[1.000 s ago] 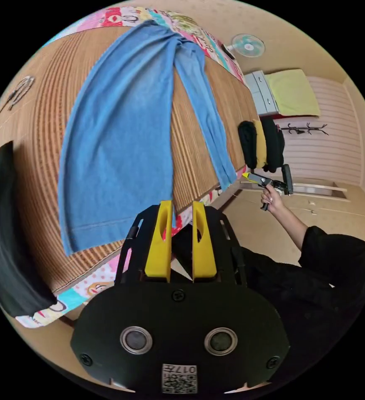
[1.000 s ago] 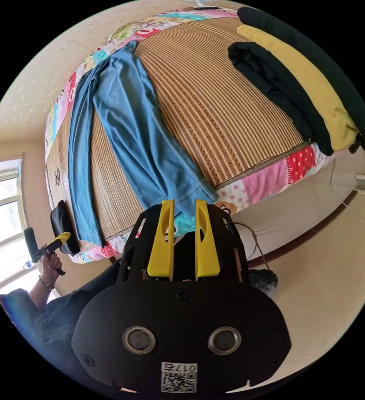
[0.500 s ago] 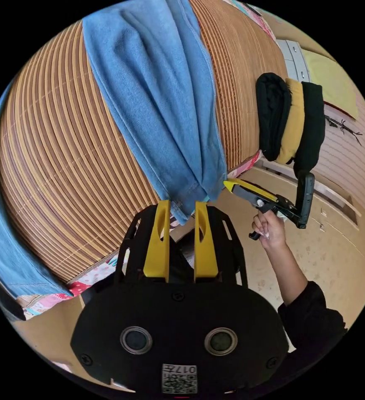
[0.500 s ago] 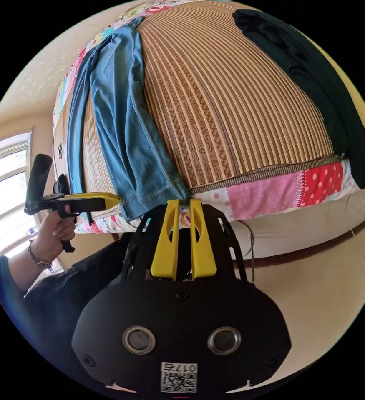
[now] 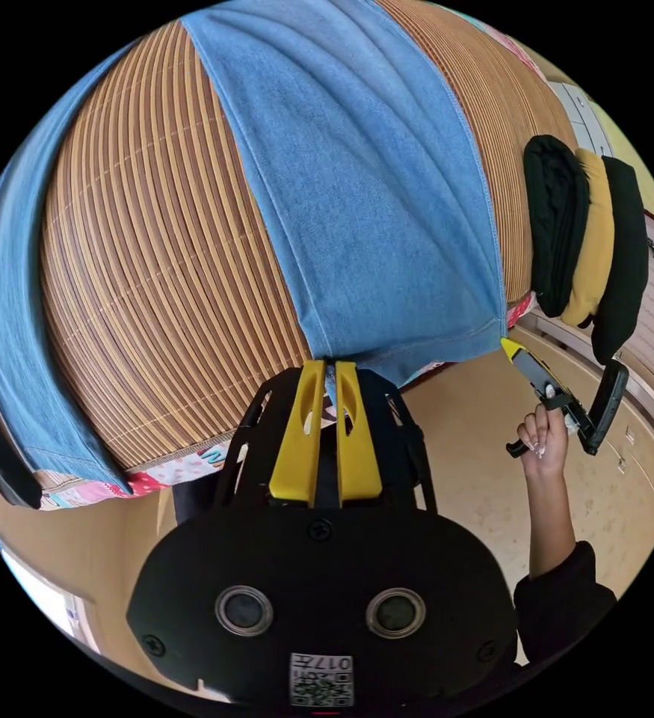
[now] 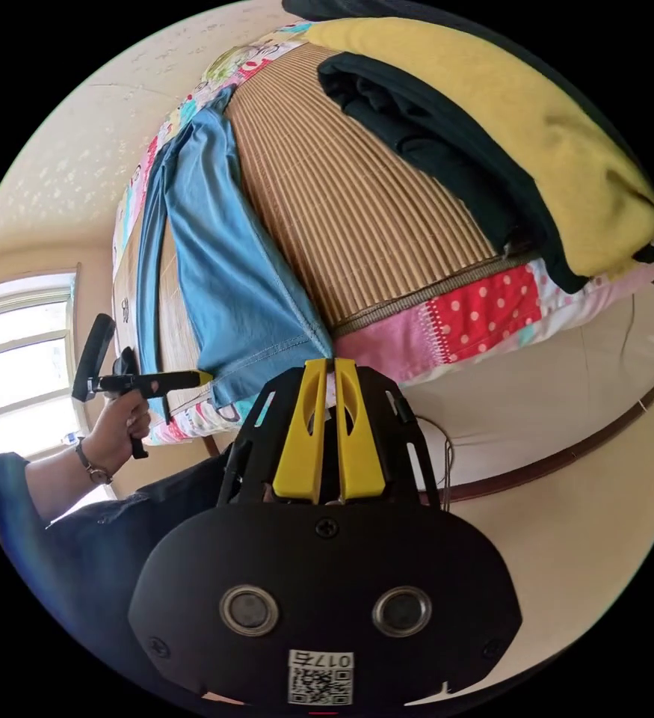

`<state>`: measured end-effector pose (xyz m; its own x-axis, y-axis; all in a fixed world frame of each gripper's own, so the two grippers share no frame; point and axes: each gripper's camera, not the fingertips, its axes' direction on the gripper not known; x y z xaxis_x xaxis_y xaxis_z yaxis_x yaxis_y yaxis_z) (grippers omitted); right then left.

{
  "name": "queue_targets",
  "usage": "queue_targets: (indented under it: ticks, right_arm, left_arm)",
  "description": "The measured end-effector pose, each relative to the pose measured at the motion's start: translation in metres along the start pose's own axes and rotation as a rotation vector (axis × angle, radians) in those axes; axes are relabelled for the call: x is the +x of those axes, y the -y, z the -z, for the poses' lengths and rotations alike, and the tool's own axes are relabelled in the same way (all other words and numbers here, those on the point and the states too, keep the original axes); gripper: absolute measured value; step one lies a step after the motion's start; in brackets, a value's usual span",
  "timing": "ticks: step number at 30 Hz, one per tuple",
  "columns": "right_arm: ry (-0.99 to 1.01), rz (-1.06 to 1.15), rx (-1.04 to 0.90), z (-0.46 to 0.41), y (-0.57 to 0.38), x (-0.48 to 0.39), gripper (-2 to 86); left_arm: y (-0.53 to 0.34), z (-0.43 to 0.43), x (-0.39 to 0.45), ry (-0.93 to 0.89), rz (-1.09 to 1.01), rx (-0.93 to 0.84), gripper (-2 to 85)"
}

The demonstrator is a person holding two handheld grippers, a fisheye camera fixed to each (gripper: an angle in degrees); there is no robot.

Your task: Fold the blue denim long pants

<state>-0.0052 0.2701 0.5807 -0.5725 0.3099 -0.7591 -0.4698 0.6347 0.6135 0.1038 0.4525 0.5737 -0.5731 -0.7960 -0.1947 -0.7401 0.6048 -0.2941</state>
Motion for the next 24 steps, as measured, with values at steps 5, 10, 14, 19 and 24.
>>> queue_targets:
  ticks: [5,10,14,19,24]
  right_arm:
    - [-0.053,0.034,-0.052,-0.008,0.012,0.003,2.3]
    - [-0.041,0.060,-0.063,0.000,0.010,0.008,2.3]
    - [-0.061,0.099,-0.109,0.002,-0.008,0.009,2.2]
    - [0.003,0.075,-0.098,0.012,-0.026,0.007,2.0]
    - [0.027,0.092,-0.046,0.035,-0.032,-0.008,2.0]
  left_arm:
    - [0.010,-0.014,0.009,-0.061,-0.047,-0.012,-0.3]
    - [-0.019,-0.031,-0.008,-0.236,0.003,0.031,-0.9]
    - [-0.033,-0.053,-0.013,-0.283,0.050,0.045,-0.9]
    - [-0.037,-0.063,-0.011,-0.268,0.071,0.069,0.6]
    - [-0.045,-0.029,0.003,-0.290,0.060,0.206,8.6]
